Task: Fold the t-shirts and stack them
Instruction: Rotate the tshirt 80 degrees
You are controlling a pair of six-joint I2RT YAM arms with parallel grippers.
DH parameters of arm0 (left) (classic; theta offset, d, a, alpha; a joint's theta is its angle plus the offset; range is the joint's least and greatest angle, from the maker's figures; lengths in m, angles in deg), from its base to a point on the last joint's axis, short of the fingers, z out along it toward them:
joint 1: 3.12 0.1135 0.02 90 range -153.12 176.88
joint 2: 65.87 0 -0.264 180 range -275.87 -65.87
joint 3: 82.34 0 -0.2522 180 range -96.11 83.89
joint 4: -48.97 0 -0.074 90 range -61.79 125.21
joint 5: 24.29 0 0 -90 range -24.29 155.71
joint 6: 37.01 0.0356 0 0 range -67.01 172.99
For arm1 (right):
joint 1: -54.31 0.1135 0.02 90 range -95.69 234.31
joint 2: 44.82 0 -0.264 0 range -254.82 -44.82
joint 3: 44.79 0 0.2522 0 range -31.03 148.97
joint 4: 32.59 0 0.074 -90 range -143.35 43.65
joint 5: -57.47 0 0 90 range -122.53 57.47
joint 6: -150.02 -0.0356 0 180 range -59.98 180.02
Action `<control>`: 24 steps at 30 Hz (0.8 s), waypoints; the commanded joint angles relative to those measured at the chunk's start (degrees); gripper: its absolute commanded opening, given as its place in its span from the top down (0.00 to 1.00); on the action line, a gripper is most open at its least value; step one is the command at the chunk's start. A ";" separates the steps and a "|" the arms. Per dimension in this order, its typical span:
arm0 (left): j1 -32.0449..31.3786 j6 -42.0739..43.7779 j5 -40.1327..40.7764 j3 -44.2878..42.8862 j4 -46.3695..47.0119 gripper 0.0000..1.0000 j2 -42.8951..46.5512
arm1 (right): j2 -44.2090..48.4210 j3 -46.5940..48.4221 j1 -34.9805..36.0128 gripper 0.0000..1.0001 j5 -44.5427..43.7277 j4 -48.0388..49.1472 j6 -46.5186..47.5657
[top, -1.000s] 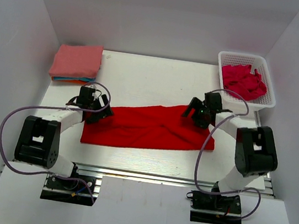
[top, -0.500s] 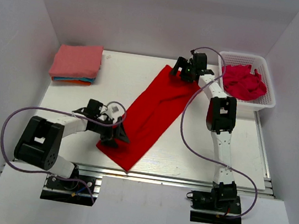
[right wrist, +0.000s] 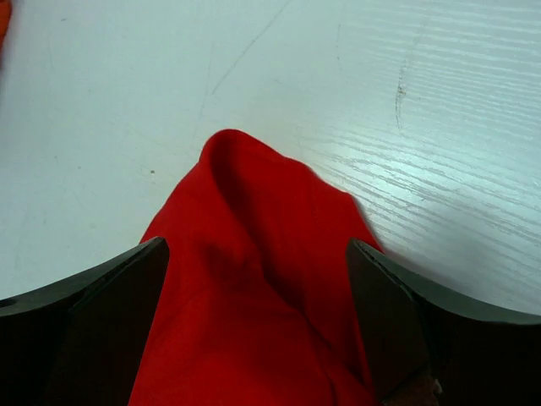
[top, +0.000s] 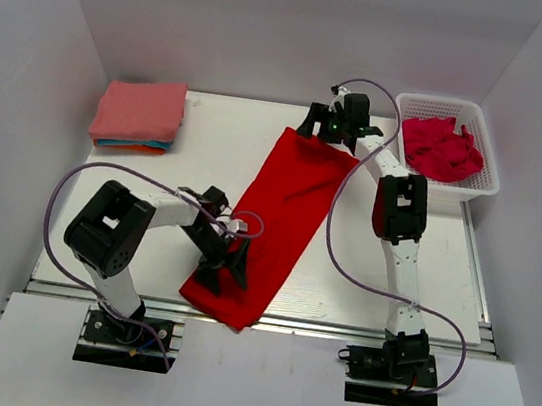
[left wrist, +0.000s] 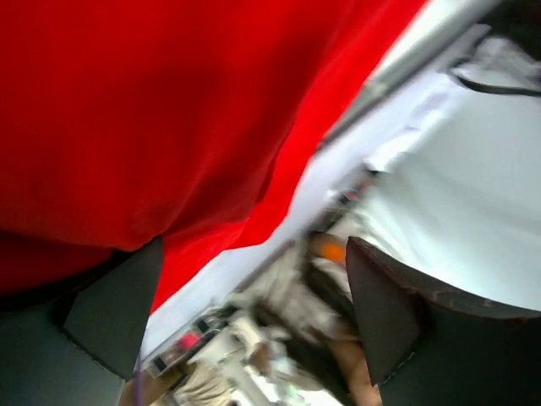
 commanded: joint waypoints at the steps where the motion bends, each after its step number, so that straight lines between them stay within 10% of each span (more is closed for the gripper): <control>1: -1.50 4.26 15.40 -7.43 -2.65 0.01 2.10 | 4.30 -0.23 0.01 0.09 -1.77 -1.70 3.28; 8: -1.50 4.18 32.62 -18.72 0.85 0.01 12.47 | 15.10 -6.24 3.78 0.09 -14.40 -12.09 6.63; 16: -0.53 -4.26 53.90 -12.78 16.21 0.01 26.62 | 27.32 -22.43 9.14 0.09 -25.07 -22.03 -2.24; 24: -0.53 -4.97 58.75 -7.57 21.78 0.01 27.52 | 22.16 -23.25 12.84 0.09 -25.97 -23.00 -2.87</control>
